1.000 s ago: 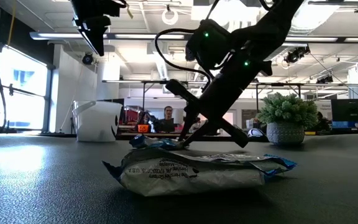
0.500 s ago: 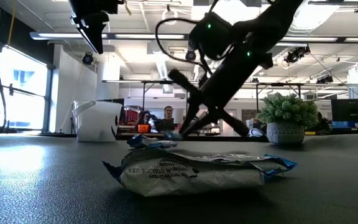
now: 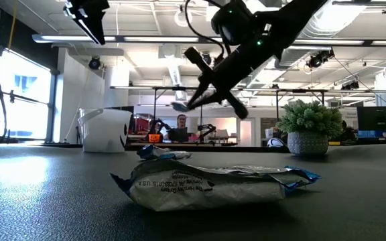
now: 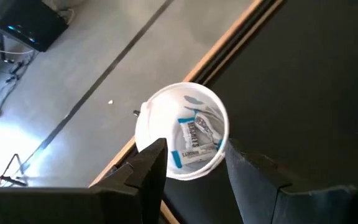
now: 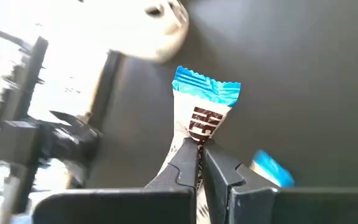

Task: Sort candy
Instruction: Put the white chocolate into the white bucket

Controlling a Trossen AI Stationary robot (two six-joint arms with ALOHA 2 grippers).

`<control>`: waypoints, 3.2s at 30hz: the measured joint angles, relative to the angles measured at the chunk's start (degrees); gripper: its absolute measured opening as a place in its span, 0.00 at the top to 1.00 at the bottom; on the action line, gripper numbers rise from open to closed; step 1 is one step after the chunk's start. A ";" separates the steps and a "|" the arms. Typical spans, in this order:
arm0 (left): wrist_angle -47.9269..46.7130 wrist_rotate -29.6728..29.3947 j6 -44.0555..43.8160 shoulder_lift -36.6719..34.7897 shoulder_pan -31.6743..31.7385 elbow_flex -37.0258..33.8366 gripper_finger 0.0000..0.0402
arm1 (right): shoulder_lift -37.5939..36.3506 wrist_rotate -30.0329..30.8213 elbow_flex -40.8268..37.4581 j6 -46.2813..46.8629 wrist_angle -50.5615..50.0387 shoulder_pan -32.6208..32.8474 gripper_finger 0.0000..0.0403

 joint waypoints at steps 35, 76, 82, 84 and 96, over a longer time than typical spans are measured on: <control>20.57 0.01 3.96 -4.80 -0.04 -0.07 0.62 | 27.75 -12.88 47.95 -25.93 2.13 -11.38 1.00; 21.03 1.15 2.39 -7.37 -0.07 -0.02 0.62 | 43.62 -19.81 74.60 -65.44 -9.82 -14.33 0.73; 20.45 2.84 0.11 -7.37 -0.04 -0.02 0.62 | 43.61 -16.55 74.60 -64.94 -10.01 -14.33 0.55; 19.59 6.04 -0.62 -7.37 -0.04 -0.02 0.62 | 43.31 -16.59 74.79 -62.82 -12.68 -14.33 0.53; 12.34 15.27 -2.03 -7.30 -0.20 -0.04 0.62 | 33.63 -11.68 75.23 -62.80 -45.62 -14.18 0.60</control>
